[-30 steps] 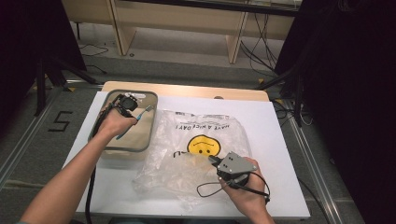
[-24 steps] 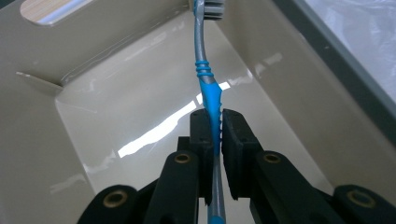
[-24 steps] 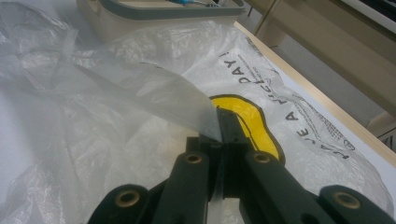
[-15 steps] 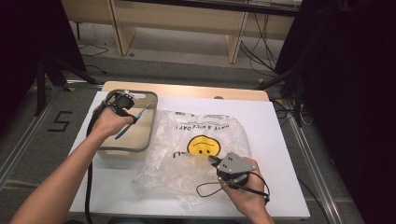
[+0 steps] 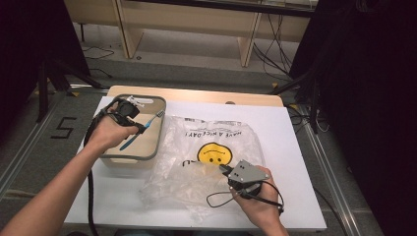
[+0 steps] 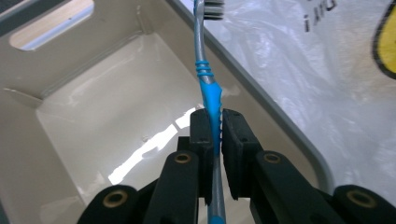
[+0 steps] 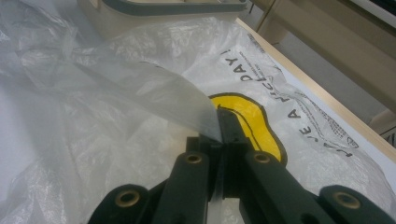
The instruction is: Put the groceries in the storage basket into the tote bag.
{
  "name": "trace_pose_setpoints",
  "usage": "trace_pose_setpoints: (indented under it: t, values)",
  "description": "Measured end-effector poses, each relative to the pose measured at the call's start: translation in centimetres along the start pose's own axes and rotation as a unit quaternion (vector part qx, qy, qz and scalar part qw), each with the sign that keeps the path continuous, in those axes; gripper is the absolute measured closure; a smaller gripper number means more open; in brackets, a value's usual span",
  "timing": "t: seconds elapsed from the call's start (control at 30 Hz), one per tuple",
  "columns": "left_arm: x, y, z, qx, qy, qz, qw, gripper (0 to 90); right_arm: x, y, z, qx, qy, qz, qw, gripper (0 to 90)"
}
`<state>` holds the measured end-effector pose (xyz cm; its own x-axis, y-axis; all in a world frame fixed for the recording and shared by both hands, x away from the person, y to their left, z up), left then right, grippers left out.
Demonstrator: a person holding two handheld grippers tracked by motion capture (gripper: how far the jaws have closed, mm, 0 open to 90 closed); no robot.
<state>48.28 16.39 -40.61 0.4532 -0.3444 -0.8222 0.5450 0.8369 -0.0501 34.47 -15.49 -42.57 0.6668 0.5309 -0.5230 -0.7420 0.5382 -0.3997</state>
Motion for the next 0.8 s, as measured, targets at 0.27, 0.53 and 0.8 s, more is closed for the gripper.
trace_pose_setpoints:
  t: [0.27, 0.53, 0.8]
  values:
    - [-1.0, -1.3, -0.6, 0.018, -0.002, -0.009, 0.9998, 82.8, 0.1, 0.0, 0.0, 0.001, 0.0, 0.001, 1.0, 90.0]
    - [-1.8, -2.5, -1.1, 0.032, -0.006, -0.021, 0.9993, 82.7, 0.1, 0.0, 0.0, 0.001, 0.001, 0.002, 1.0, 90.0]
    - [-2.4, -3.3, -1.6, 0.041, -0.007, -0.035, 0.9985, 82.7, 0.2, 0.1, 0.0, 0.0, 0.002, 0.003, 1.0, 90.0]
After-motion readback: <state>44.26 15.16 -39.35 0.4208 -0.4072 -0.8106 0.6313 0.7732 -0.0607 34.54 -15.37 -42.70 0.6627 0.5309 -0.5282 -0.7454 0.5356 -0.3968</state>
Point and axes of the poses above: each handheld gripper's, and its own axes: x roughly forward along the jaws, z roughly out of its top, y roughly to its left, the point moved 5 cm from there along x, roughly forward along the jaws, and after that the axes turned 6 degrees about -x, right-handed, at the moved point
